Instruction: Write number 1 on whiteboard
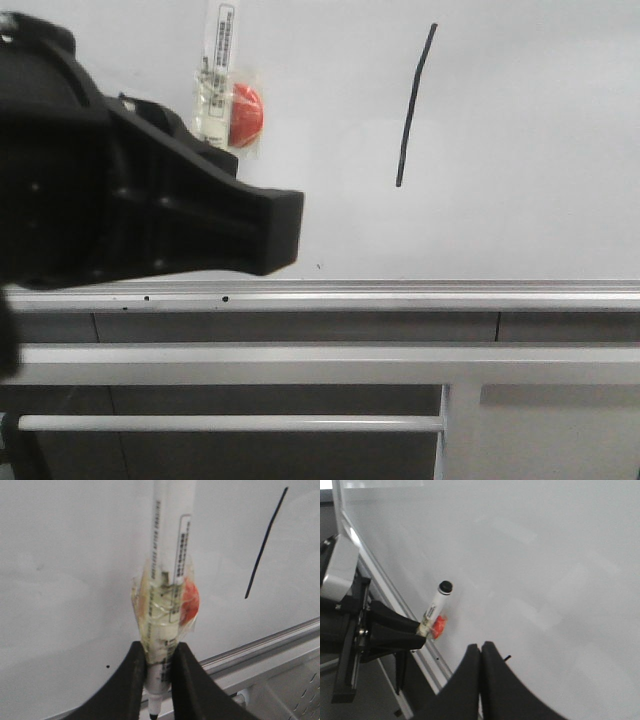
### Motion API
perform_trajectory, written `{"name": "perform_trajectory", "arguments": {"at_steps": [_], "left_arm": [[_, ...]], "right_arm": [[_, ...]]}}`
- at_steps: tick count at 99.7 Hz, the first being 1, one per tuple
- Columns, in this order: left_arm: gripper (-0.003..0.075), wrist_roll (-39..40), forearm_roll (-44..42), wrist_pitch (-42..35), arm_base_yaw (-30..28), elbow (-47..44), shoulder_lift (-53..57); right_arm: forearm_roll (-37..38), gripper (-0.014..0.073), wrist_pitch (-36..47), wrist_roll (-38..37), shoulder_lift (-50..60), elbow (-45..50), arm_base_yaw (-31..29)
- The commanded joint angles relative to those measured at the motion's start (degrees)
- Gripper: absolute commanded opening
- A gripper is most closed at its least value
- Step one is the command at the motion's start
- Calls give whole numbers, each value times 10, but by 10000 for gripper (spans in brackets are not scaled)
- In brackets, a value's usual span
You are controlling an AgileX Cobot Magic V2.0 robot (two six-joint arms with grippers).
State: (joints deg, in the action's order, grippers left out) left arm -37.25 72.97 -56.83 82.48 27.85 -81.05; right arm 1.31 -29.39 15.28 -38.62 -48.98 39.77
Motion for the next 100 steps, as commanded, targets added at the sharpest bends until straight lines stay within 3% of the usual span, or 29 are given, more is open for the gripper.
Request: {"name": "perform_trajectory", "arguments": {"at_steps": [1, 16, 40, 100], "left_arm": [[-20, 51, -19, -64, 5, 12, -8], [-20, 73, -12, -141, 25, 12, -41], [-20, 98, 43, -165, 26, 12, -46], [-20, 124, 43, -172, -5, 12, -62]], "right_arm": [[33, -62, 46, -26, 17, -9, -24], [54, -62, 83, -44, 69, 38, -78], [54, -62, 93, -44, 123, 88, -136], [54, -62, 109, -44, 123, 100, -140]]}}
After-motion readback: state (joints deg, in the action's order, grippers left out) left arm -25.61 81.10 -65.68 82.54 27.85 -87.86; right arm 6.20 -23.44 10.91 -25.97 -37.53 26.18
